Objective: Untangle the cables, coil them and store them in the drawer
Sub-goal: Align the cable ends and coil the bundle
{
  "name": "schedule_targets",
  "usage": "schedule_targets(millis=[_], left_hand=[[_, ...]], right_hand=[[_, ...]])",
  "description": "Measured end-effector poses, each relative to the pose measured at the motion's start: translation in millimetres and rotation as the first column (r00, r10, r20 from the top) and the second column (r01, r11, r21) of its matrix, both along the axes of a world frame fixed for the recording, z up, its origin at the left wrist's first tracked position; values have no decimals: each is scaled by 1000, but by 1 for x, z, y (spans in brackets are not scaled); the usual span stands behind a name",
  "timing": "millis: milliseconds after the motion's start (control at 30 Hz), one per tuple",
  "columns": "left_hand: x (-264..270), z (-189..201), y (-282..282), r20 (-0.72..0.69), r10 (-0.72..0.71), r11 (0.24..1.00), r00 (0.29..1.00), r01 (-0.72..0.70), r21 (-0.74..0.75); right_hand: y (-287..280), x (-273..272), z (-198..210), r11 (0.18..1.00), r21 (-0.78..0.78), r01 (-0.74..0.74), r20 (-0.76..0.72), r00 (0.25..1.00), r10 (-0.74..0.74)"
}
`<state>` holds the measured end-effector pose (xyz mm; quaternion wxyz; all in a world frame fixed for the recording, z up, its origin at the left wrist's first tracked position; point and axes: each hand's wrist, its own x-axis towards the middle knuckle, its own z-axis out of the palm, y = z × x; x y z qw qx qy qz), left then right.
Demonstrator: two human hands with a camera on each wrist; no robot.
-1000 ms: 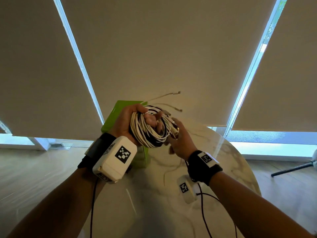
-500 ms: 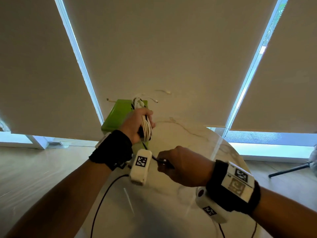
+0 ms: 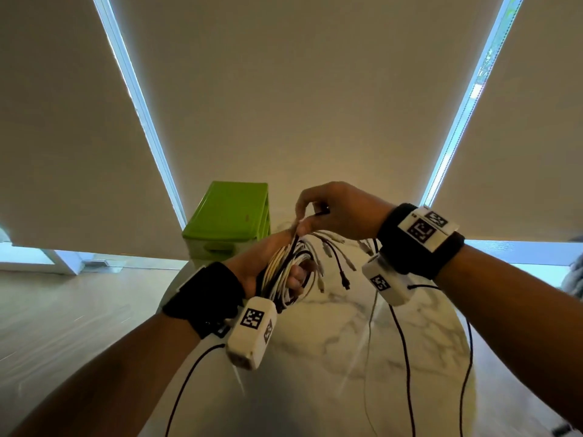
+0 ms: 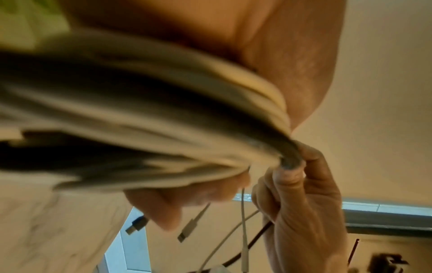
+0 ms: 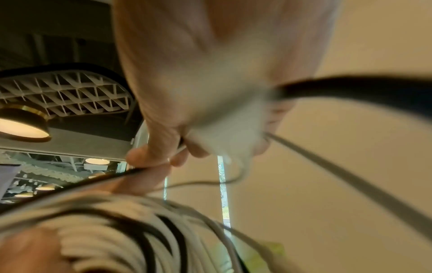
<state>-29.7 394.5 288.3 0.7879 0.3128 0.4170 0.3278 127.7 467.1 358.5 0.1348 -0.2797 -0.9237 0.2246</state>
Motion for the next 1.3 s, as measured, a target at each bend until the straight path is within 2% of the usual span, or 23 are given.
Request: schedule_targets(millis=[67,233,367,600,767,833,933,1033,1100,1200,1300], left_hand=[[-4,-4,2,63,8,1000,998,-9,21],[-18,-10,-2,203,-104,993,974,89,83],[-27,-8,-1,245,-175,980,953,146,134],[-25,-5,10,353,-164,983,921,122,139],[-25,-5,15,308,-86,991,947,50,124],[-25,-6,17,320,-58,994,946,26,103],[-26,-3,19,363,-19,998,931,-7,70],[-26,-1,25,356,0,997,934,-26,68],[-26,-1,26,338,4,997,941,-29,67],[-24,-1,24,396,13,999,918,-27,29],[-22,0,23,416,39,999,909,-50,17]], right_hand=[[7,-5,-8,998,-57,-3,-37,999,1],[14,-12,-27,977,-213,-19,36,999,27],[12,-10,-44,984,-180,22,-34,999,-28],[16,-12,-63,980,-165,107,-137,982,-131],[19,-11,-67,980,-103,169,-80,981,-178],[19,-10,-68,974,-156,163,-85,980,-178],[16,-11,-72,945,-268,185,-178,955,-237],[11,-15,-87,934,-308,181,-363,885,-291],[7,-17,-94,913,-364,184,-423,841,-338],[2,-15,-95,839,-521,159,-327,870,-368],[4,-14,-102,792,-580,189,-263,877,-402]])
